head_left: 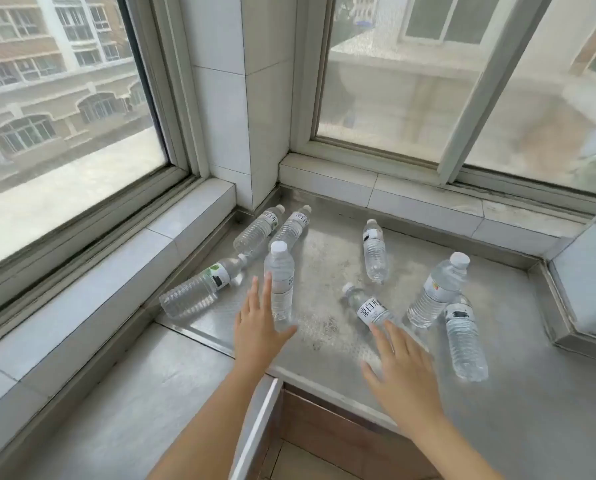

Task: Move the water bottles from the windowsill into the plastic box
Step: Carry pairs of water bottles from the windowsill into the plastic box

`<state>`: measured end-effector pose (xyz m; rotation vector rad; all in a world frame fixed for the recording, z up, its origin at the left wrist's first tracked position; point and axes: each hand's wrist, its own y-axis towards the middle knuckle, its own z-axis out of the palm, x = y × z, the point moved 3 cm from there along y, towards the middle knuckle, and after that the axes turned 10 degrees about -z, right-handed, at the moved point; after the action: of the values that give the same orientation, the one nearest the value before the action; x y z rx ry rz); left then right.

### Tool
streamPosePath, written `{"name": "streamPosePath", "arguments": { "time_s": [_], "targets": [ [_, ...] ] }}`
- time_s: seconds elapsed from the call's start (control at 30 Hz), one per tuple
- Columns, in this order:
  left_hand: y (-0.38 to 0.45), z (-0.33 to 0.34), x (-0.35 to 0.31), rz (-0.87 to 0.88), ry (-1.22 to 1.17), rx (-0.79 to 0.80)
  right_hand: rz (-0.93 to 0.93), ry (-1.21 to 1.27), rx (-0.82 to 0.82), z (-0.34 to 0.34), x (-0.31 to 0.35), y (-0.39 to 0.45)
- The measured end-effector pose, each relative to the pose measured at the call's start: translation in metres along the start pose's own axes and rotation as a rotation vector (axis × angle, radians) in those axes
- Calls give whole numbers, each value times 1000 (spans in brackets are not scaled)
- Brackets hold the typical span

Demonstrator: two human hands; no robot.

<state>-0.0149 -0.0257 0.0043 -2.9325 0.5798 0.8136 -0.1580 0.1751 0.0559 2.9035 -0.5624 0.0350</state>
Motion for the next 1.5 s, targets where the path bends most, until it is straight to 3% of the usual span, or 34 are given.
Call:
{"name": "streamPosePath", "arguments": {
  "time_s": [0.17,0.3,0.4,0.57,0.87,1.07,1.2,1.37,1.5],
  "targets": [
    [39,17,0,-223,-482,92,-14,11,69,20,-12,31],
    [50,31,-2,-270,-662,57,-8,16,122,34,-23,47],
    [58,38,-4,-323,-678,25,-1,9,106,43,-36,57],
    [50,30,-24,-389,-648,57,98,-18,347,76,-68,80],
    [13,45,-46,-555,-715,175,155,97,527,116,-102,109],
    [4,42,-45,-627,-708,155,207,363,459,114,-114,114],
    [4,34,-52,-635,-727,147,269,737,333,97,-115,120],
    [3,17,-69,-569,-767,112,377,1185,117,64,-114,112],
    [-9,-1,-87,-459,-793,97,364,1276,-24,26,-109,92]
  ]
}}
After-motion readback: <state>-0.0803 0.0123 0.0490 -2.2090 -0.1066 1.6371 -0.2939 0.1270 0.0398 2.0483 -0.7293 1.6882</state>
